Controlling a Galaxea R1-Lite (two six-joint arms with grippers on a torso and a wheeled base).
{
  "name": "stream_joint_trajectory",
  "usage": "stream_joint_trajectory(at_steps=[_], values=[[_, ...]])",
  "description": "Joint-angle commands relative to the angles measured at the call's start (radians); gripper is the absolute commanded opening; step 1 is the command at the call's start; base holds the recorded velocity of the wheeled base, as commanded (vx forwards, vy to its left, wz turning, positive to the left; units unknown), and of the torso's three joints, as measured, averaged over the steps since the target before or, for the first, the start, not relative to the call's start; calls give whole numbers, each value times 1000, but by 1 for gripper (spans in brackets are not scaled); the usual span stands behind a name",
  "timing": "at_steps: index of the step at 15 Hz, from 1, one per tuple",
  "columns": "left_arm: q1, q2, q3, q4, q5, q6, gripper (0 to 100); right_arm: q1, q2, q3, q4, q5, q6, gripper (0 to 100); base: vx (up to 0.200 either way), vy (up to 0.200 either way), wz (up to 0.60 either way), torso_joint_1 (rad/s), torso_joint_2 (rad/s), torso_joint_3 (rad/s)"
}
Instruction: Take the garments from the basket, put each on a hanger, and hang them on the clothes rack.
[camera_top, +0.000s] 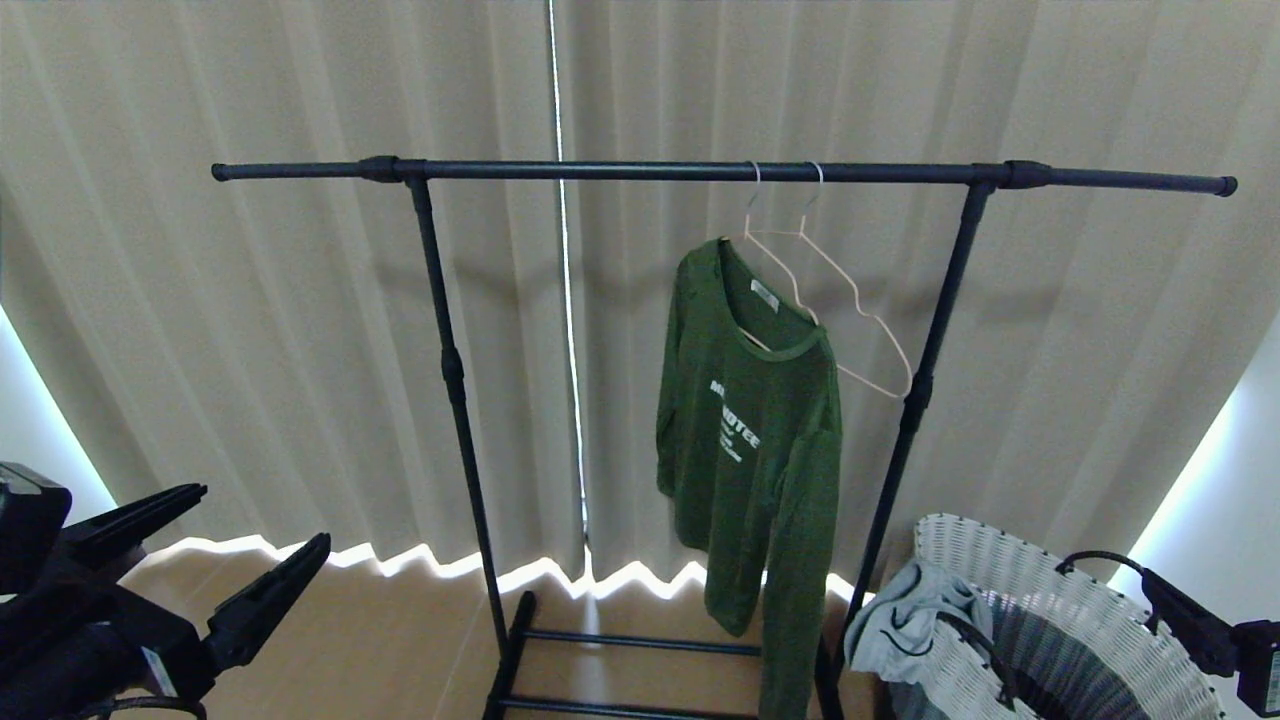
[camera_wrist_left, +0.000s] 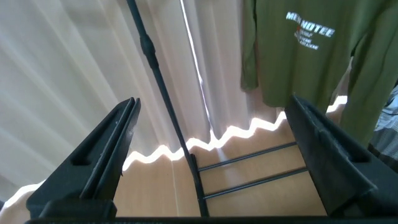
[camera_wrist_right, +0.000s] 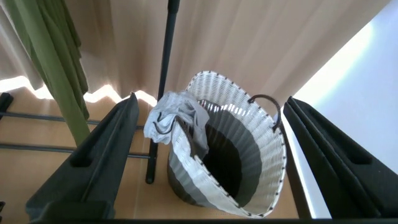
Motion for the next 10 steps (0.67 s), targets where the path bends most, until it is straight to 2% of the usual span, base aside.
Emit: stream_joint_trajectory(at_steps=[1, 10], values=[[0, 1, 0, -1, 0, 0, 100, 0, 2, 1, -1, 0, -2, 100, 0, 0, 0, -198, 442, 232], [-1, 1, 16, -1, 0, 6, 100, 0, 2, 9, -1, 0, -14, 100, 0, 0, 0, -207, 467, 253]])
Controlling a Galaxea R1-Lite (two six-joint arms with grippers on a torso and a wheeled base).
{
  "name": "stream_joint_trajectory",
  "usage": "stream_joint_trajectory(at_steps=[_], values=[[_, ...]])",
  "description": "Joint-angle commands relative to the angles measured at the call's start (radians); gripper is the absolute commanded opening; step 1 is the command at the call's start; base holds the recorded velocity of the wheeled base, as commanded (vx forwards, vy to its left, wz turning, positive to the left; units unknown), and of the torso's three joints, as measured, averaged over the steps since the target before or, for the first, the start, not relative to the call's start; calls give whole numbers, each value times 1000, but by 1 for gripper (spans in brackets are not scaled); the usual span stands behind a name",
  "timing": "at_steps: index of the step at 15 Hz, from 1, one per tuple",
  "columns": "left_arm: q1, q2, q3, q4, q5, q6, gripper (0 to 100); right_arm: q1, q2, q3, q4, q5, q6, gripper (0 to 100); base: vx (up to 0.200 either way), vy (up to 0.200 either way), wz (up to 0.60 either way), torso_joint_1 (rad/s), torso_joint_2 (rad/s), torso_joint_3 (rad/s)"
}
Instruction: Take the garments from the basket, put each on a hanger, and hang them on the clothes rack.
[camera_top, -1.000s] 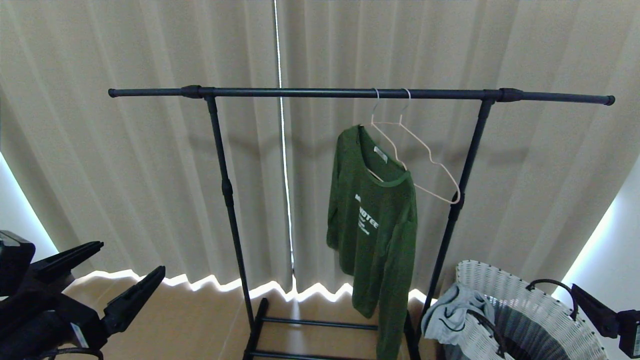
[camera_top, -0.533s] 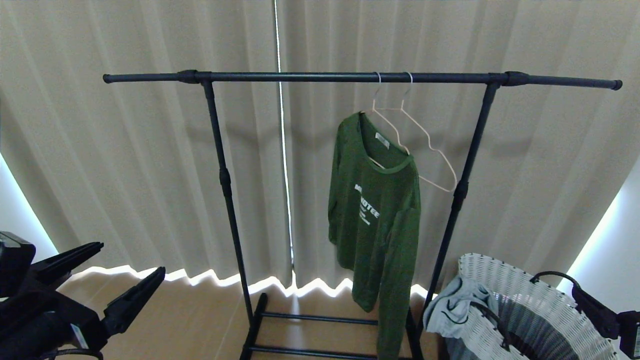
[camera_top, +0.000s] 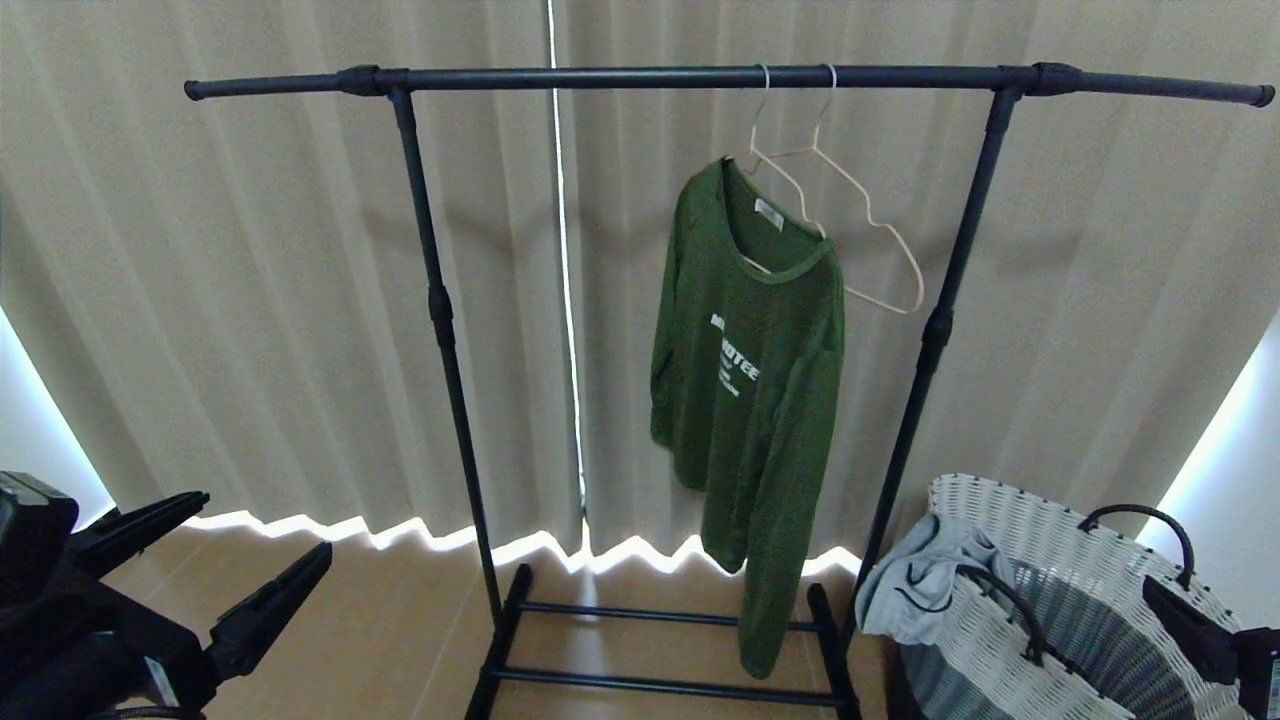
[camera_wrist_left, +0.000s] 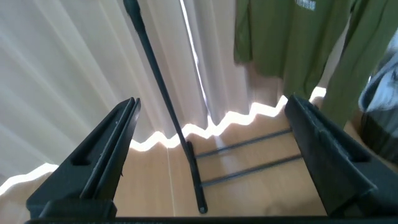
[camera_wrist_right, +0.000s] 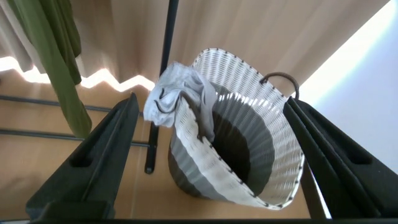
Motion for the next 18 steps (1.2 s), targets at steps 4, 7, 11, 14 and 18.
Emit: stream_joint_trajectory(at_steps=[4, 7, 11, 14, 18], values=[[0, -6, 6, 0, 0, 2, 100, 0, 3, 1, 1, 0, -1, 100, 0, 0, 0, -195, 466, 262], [-12, -18, 17, -1, 0, 5, 100, 0, 3, 4, 0, 0, -1, 100, 0, 0, 0, -123, 320, 183], [-12, -16, 14, -1, 0, 5, 100, 2, -38, 22, 0, 0, -34, 100, 0, 0, 0, -16, 40, 21], [-12, -18, 16, -1, 0, 5, 100, 8, -93, 51, 6, 3, -86, 100, 0, 0, 0, 0, 0, 0], [-12, -19, 16, -1, 0, 5, 100, 8, -92, 53, 11, 3, -93, 100, 0, 0, -300, 2, 2, 0]])
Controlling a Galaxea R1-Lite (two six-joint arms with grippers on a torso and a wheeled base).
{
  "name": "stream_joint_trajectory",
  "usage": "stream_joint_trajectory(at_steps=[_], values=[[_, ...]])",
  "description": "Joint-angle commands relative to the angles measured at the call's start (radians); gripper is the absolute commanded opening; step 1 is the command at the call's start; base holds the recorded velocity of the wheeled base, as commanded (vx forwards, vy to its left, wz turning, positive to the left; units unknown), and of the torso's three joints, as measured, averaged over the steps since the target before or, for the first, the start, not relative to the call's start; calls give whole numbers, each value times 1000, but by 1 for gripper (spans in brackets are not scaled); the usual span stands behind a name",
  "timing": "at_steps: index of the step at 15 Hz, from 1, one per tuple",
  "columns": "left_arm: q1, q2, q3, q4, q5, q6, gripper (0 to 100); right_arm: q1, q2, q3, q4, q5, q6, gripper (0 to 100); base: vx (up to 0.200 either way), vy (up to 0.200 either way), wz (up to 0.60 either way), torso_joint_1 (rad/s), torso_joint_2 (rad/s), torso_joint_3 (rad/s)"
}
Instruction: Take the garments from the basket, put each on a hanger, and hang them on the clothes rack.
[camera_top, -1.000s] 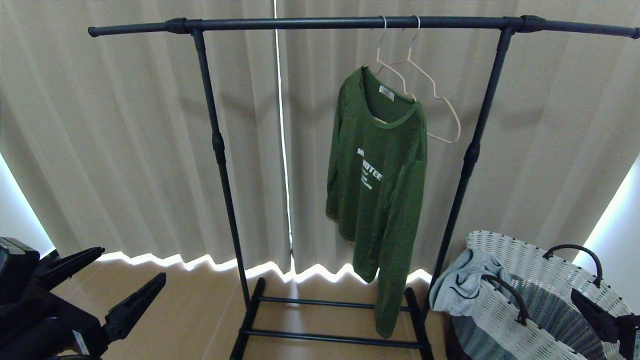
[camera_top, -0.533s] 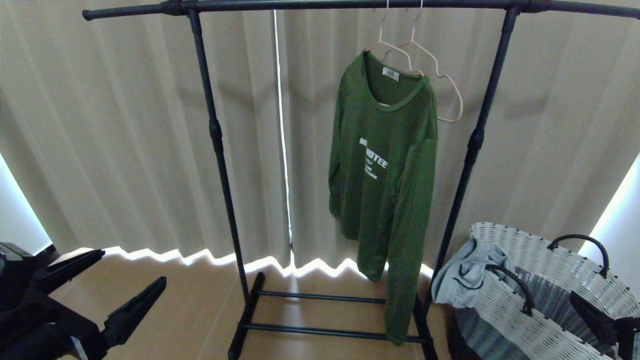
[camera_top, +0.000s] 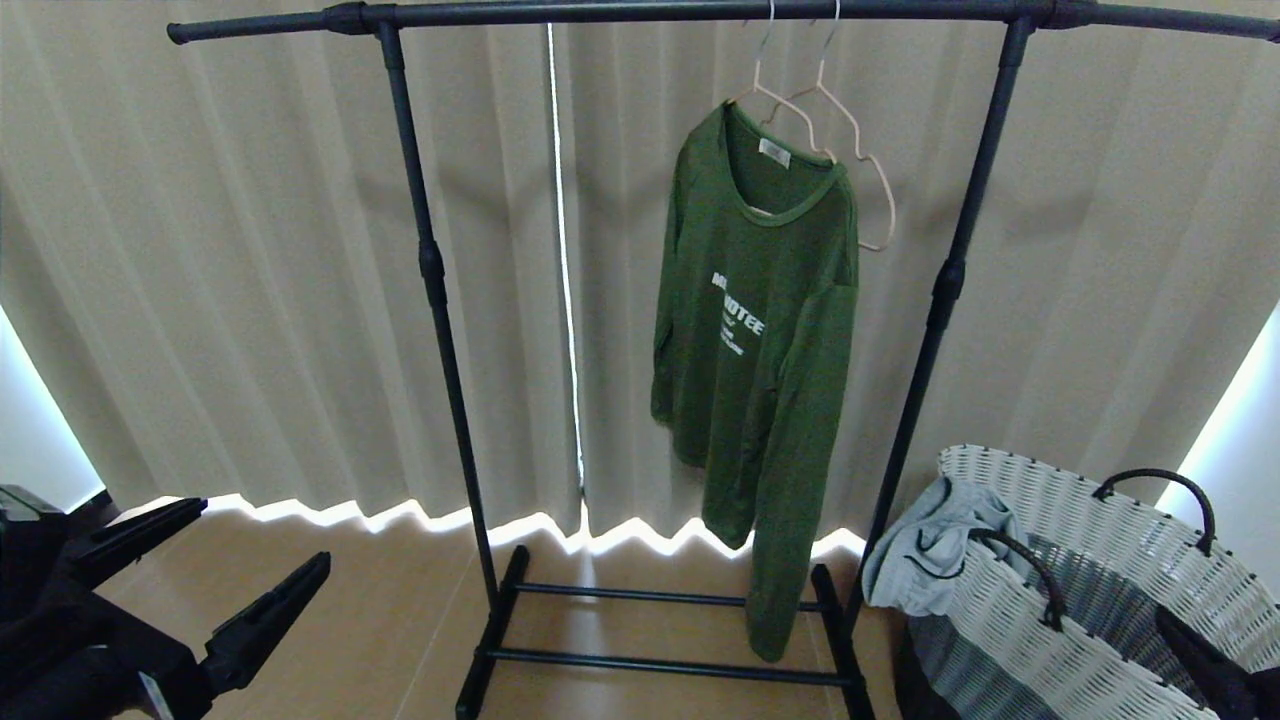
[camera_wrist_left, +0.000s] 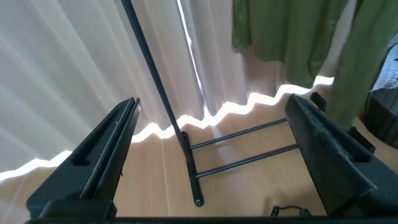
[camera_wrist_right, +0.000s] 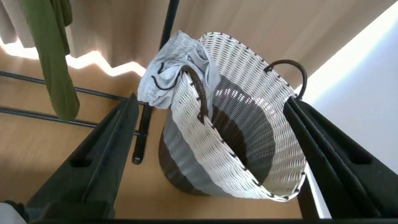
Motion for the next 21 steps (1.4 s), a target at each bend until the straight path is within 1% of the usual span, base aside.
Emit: stream_joint_trajectory(at_steps=[1, 4, 9, 13, 15, 16, 18, 20, 21], values=[[0, -3, 0, -1, 0, 0, 100, 0, -6, 2, -1, 0, 0, 100, 0, 0, -600, 2, 2, 7], [0, -3, 0, -1, 0, 0, 100, 0, -7, 10, -3, 0, -2, 100, 0, 0, 0, 0, 0, 0], [-2, -9, 0, -1, 0, -1, 100, 0, 0, -9, -9, -1, -2, 100, 0, 0, 0, 0, 0, 0], [-29, -8, -6, 1, -2, -6, 100, -10, 5, -24, -6, -6, -3, 100, 0, 0, 0, 0, 0, 0], [-31, -8, -3, 1, -2, -6, 100, -10, 10, -20, 0, -6, -5, 100, 200, 0, 0, 5, 0, 5], [-31, -9, -4, 1, -2, -6, 100, -10, 42, -15, 11, -6, -2, 100, 200, 0, 0, -2, 7, 12], [-29, -13, -6, 1, 0, -6, 100, -9, 46, -29, 9, 0, -2, 100, 200, 0, 0, 7, 0, 5], [-31, -11, -4, 1, -2, -4, 100, -4, 53, -33, 15, 23, -2, 100, 200, 0, 0, 2, 2, 0], [-31, -8, -3, 1, -2, -4, 100, -4, 74, -29, 20, 60, -2, 100, 200, 0, 0, 2, -2, -2]])
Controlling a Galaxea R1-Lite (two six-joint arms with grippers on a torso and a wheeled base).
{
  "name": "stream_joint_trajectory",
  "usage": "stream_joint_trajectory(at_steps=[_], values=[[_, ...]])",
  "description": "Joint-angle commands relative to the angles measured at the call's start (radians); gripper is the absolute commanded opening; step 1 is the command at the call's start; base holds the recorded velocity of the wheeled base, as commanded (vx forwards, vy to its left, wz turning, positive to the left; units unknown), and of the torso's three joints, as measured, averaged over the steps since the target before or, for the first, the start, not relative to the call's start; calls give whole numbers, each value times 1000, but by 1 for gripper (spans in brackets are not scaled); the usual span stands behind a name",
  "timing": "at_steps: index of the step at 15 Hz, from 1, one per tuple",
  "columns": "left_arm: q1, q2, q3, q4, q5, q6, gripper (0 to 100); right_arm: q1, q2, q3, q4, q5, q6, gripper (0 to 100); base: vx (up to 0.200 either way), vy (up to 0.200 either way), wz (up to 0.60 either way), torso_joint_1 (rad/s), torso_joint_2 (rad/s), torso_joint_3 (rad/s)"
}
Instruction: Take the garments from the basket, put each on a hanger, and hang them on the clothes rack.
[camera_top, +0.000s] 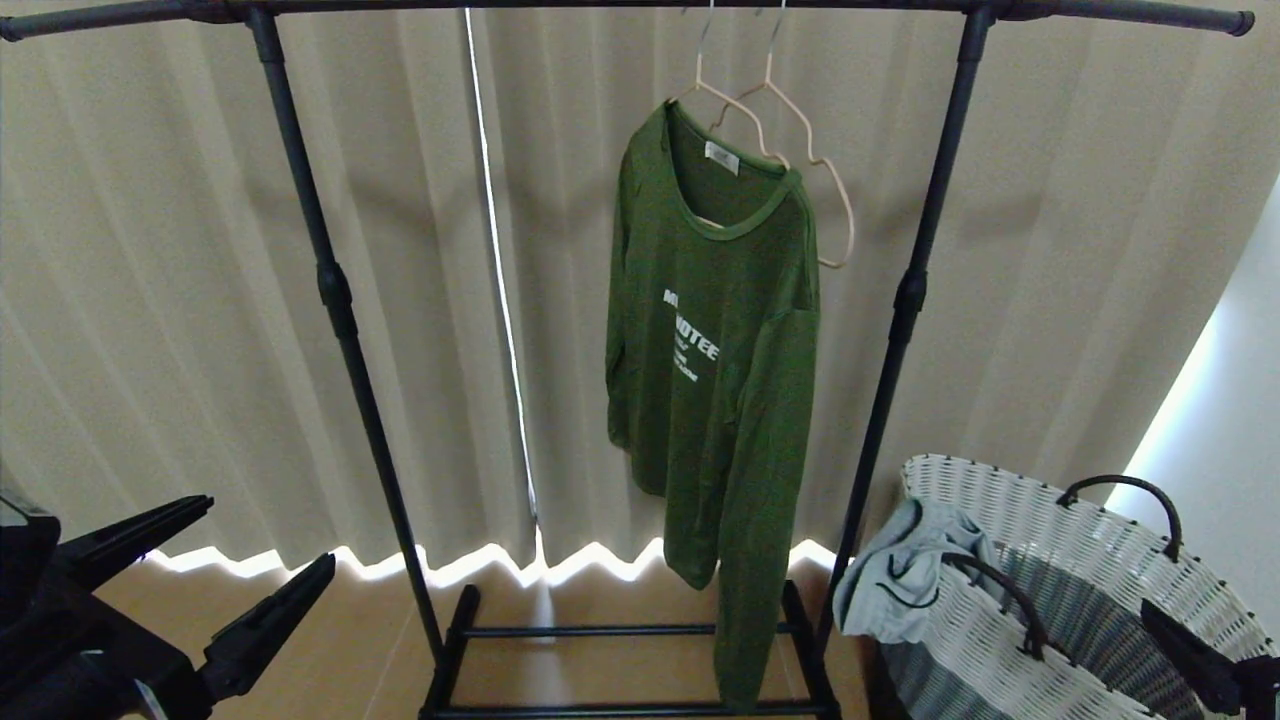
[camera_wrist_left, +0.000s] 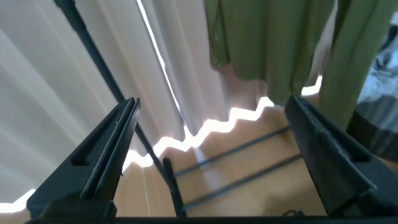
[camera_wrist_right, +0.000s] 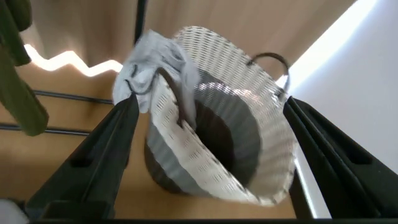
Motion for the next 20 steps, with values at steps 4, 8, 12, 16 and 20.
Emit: stream_joint_trajectory(at_steps=[4, 8, 12, 16, 20], values=[[-12, -1, 1, -2, -9, 2, 100, 2, 73, 10, 33, 42, 3, 100, 200, 0, 0, 4, 2, 0], [-14, -1, 4, -2, -11, 4, 100, -6, 124, -4, 35, 31, 0, 100, 100, 0, 0, 1, 2, -1], [-22, 0, 1, 0, -12, 2, 100, -6, 286, -78, 36, 31, -2, 100, 0, 0, 0, 0, 0, 0], [-22, 15, -18, 0, -12, -6, 100, -6, 407, -197, 150, 31, -2, 100, 0, 0, 0, 0, 0, 0], [-23, 14, -10, -2, -12, -1, 100, -6, 423, -257, 259, 28, -3, 100, 0, 0, 0, 0, 0, 0]])
